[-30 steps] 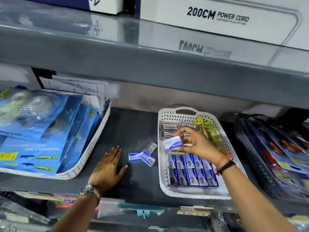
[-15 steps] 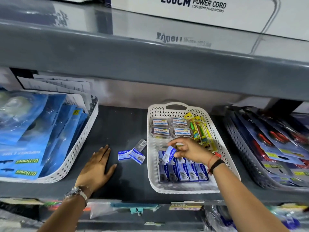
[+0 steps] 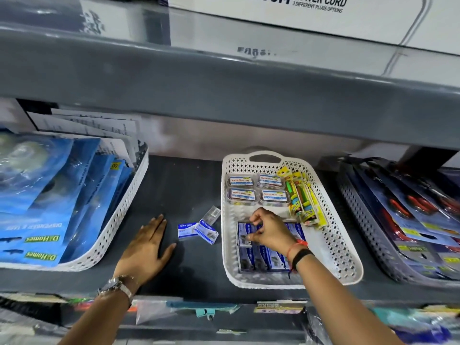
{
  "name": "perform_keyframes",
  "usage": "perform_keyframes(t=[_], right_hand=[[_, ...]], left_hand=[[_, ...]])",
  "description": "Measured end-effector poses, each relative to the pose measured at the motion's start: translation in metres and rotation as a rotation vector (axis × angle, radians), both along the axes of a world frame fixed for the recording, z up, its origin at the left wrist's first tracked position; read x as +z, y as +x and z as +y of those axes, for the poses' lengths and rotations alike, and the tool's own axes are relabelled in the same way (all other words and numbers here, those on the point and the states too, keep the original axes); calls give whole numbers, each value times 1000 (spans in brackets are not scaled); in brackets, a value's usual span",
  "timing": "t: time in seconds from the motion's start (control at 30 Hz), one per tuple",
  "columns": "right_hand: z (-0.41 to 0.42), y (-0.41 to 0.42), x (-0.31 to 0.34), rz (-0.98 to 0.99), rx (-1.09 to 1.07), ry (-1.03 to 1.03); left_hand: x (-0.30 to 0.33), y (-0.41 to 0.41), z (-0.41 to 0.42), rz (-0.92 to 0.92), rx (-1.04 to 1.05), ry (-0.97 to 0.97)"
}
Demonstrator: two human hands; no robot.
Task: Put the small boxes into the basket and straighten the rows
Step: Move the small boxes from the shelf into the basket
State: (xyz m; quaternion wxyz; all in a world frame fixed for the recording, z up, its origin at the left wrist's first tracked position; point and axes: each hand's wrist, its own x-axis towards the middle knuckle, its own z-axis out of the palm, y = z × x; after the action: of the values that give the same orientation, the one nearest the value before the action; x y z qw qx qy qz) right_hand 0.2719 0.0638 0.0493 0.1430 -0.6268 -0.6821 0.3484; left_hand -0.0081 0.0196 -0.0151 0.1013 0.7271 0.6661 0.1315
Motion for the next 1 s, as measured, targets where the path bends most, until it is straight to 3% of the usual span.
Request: perform_keyframes(t=[0.23, 0.4, 0.5, 0.6, 1.0], right_hand=[[7, -7, 6, -122, 4, 35], [6, -45, 30, -77, 163, 337], [13, -76, 29, -306, 443, 395], [23, -94, 19, -513, 526, 336], [29, -104, 20, -359, 448, 209]], left_hand=[[1, 0, -1, -23, -1, -12], [2, -1, -1, -22, -10, -23], [3, -1, -1, -29, -13, -28], [1, -1, 0, -36, -9, -8], [1, -2, 0, -50, -13, -8]])
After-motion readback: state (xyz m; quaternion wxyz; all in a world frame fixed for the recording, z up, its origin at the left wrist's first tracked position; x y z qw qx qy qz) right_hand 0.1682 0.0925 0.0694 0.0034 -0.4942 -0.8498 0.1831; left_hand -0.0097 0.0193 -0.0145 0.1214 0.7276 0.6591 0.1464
